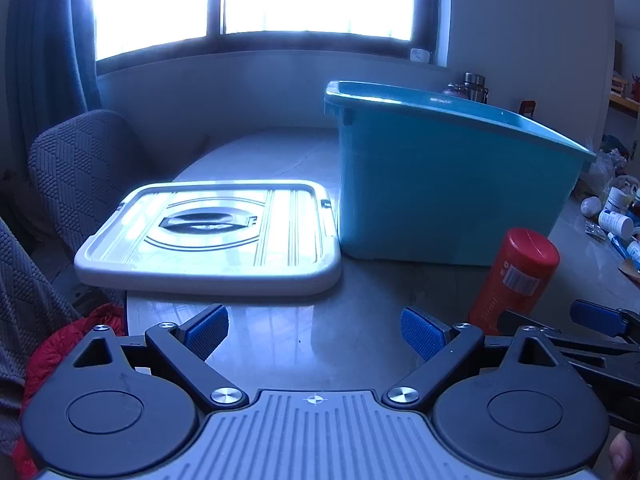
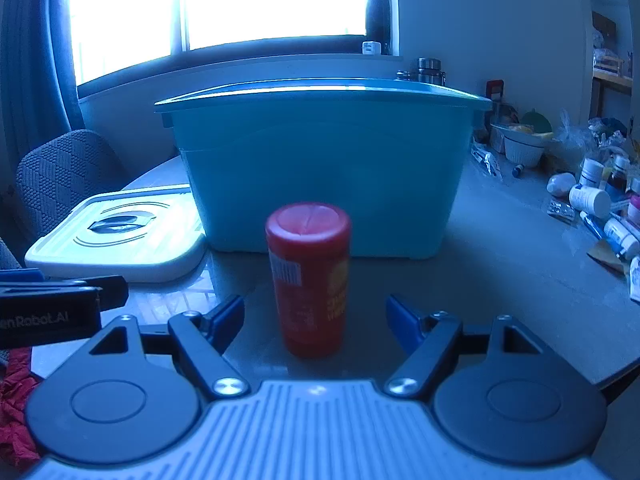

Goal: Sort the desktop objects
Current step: 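Move right gripper to the remaining red can and close on it, then lift the red can with right gripper and carry it over the teal bin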

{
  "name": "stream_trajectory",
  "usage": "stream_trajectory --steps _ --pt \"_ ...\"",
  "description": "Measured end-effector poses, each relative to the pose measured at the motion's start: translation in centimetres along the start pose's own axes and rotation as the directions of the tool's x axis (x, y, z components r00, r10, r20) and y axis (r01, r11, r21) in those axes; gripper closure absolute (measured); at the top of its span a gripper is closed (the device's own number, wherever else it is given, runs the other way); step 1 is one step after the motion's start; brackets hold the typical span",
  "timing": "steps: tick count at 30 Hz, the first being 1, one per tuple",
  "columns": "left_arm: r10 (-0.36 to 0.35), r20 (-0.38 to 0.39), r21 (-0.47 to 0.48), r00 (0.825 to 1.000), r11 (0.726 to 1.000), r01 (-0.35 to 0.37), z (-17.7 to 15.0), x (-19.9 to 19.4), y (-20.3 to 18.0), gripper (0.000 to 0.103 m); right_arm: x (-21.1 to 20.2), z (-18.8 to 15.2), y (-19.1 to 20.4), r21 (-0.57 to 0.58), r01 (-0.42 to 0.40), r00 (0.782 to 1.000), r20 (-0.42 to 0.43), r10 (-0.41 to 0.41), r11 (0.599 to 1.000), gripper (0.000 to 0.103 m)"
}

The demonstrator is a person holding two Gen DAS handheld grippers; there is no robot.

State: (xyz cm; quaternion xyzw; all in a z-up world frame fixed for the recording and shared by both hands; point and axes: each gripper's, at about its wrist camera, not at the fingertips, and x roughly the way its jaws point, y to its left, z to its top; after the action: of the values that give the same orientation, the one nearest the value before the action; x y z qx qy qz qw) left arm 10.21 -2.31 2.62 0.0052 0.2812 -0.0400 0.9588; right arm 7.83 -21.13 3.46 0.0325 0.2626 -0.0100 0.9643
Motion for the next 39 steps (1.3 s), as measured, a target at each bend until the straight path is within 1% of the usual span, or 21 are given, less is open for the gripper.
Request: stream_trajectory --steps 15,17,18,21,28,36,39 --pt "-0.023 -0.011 -0.005 1.0 1.0 0.023 1.3 2.7 1.0 0.008 3.8 1.1 1.0 -0.007 0.031 0.999 -0.023 -0.032 0.999 0.026" --pt "-0.024 -0.014 -0.005 1.0 1.0 0.024 1.4 3.0 1.1 0.008 4.2 1.3 1.1 -0.013 0.044 0.999 -0.024 -0.045 0.999 0.041" --pt "-0.024 -0.013 -0.008 1.0 1.0 0.024 1.5 3.1 1.3 0.008 4.4 1.4 1.1 -0.011 0.051 0.998 -0.029 -0.051 0.999 0.054" --pt "-0.025 -0.007 -0.019 1.0 1.0 0.025 1.8 3.3 1.5 0.008 4.5 1.5 0.9 0.014 0.051 0.998 -0.035 -0.051 0.999 0.054" --pt "-0.026 0.008 -0.009 1.0 1.0 0.026 1.9 2.5 1.1 0.008 3.7 1.2 0.9 0.0 0.051 0.998 -0.029 -0.051 0.999 0.054" --pt "-0.028 0.031 -0.008 0.999 1.0 0.028 1.8 0.1 0.3 0.008 0.8 1.6 0.4 -0.019 0.035 0.999 0.0 -0.035 0.999 0.054" --pt "-0.031 0.054 -0.002 0.998 1.0 0.031 2.0 -1.3 -0.2 0.008 -0.7 2.2 0.0 -0.031 0.026 0.999 0.023 -0.025 0.999 0.054"
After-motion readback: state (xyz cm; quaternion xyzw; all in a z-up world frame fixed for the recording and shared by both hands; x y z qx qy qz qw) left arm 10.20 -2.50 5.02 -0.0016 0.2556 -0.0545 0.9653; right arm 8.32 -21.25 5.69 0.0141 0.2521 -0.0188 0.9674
